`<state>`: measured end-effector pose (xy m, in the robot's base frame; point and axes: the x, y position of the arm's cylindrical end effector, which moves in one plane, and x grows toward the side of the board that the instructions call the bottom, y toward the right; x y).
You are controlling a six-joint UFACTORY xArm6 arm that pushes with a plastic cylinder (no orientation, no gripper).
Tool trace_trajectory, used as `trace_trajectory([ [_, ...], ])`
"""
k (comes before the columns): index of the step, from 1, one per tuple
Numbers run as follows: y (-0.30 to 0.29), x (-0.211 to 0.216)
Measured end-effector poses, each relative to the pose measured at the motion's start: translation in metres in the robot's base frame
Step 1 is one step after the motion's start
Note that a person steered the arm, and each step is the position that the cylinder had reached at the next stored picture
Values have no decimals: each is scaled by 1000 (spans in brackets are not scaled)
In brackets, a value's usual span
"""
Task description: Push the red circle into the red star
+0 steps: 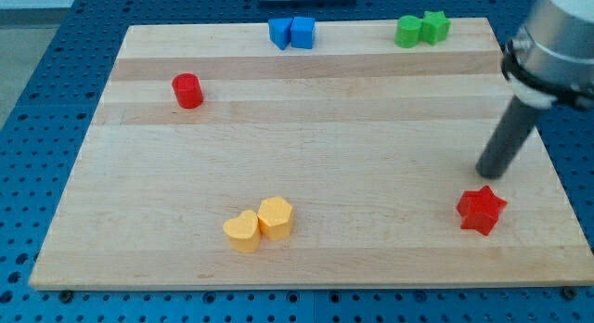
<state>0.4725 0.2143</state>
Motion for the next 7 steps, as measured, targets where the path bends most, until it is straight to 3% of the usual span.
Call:
trace_trajectory([
  [1,-39,-49],
  [5,-398,-58],
  [6,-455,-95],
  [7,-468,-123],
])
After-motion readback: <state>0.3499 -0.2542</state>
